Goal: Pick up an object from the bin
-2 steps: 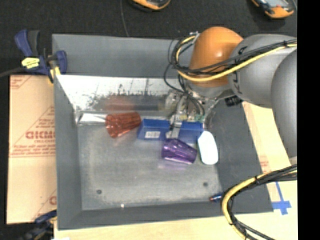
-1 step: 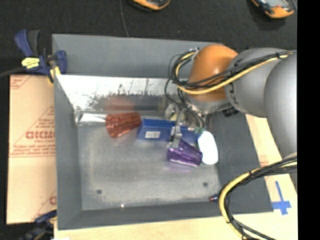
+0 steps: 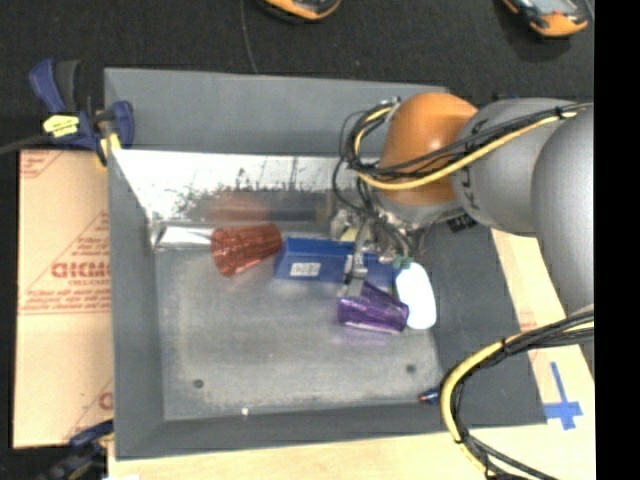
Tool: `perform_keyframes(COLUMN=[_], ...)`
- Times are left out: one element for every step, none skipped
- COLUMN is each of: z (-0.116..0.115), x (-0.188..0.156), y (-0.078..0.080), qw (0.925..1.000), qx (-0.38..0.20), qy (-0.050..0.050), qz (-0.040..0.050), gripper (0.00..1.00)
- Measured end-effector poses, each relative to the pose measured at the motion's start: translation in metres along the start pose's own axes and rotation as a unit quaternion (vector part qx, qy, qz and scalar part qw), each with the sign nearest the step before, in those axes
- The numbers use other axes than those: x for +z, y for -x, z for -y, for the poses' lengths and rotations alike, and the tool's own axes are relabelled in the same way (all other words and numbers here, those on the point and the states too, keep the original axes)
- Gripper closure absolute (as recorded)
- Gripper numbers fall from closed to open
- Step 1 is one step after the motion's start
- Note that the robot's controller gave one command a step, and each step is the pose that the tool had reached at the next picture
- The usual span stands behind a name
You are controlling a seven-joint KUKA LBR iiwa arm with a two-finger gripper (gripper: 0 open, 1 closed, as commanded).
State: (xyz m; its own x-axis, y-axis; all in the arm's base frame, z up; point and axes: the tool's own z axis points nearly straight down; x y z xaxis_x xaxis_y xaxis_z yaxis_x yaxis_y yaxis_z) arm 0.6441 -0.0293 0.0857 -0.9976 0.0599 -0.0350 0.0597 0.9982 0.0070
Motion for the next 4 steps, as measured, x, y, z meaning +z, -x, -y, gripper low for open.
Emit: perform_keyframes(z=[0.0034, 0.0042, 0.0105, 0.0105], x=[0.0064, 0.0148, 0.0142, 0.0142], y=[0.0034, 0.0035, 0.0021, 0.0021], qw=[0.9999, 0.9978, 0.9989, 0.9989], qx=[0.015, 0.066, 0.046, 0.046], qy=[0.001, 0.002, 0.001, 0.001], qz=[0.0008, -0.0013, 0.0020, 0.0020], gripper=[0.00, 0.00, 1.00, 1.00])
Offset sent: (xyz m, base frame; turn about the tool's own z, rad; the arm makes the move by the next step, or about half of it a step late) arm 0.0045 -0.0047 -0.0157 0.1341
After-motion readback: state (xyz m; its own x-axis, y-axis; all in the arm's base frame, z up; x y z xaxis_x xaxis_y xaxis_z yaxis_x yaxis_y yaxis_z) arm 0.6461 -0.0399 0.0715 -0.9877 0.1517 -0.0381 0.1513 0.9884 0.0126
